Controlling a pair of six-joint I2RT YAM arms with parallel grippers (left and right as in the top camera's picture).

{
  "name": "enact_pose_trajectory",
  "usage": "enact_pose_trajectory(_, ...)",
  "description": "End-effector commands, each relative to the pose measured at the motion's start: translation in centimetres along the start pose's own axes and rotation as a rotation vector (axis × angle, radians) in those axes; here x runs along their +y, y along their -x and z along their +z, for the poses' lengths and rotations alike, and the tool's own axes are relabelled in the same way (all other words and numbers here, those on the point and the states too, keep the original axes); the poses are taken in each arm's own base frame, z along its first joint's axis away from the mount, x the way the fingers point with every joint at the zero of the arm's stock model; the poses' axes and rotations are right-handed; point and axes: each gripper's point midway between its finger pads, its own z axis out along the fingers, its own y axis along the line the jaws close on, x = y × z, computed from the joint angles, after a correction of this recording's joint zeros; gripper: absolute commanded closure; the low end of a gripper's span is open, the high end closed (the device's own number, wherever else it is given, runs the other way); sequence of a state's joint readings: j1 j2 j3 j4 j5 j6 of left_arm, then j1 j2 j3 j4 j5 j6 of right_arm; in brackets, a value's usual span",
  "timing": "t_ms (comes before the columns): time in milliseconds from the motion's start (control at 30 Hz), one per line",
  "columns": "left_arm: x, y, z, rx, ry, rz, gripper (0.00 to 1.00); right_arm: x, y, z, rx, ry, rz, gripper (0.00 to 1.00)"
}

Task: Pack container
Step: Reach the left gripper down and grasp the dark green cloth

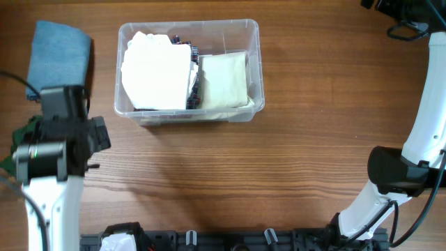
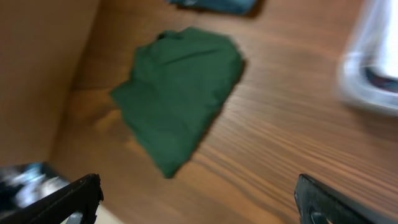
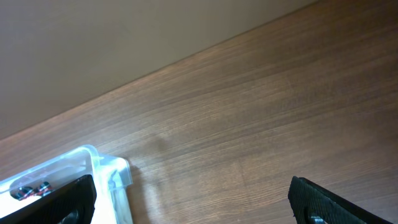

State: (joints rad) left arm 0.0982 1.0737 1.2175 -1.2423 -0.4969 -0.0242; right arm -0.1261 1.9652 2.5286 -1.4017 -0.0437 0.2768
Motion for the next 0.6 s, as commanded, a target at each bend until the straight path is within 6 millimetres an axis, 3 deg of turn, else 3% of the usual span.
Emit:
enact_pose_trajectory(0, 1.0, 1.2, 2.5, 0.072, 0.157, 0.160, 0.00, -0.1, 0.0, 0.2, 0.002, -0.010, 0.013, 0.00)
enact_pose_trajectory(267, -0.6, 2.3, 6.5, 0.161, 0.106, 0.527, 0.00, -0.1, -0.1, 0.2, 0.002, -0.011, 0.013, 0.00)
enact_pose_trajectory(367, -1.2, 1.4, 7.9, 0.200, 0.012, 0.513, 0.00, -0.1, -0.1, 0.2, 0.002, -0.011, 0.013, 0.00)
enact_pose_trajectory(567, 0.9, -2.3, 11.2, 0.322, 0.004, 0.582, 0.00, -0.1, 0.0, 0.2, 0.002, -0.010, 0.013, 0.00)
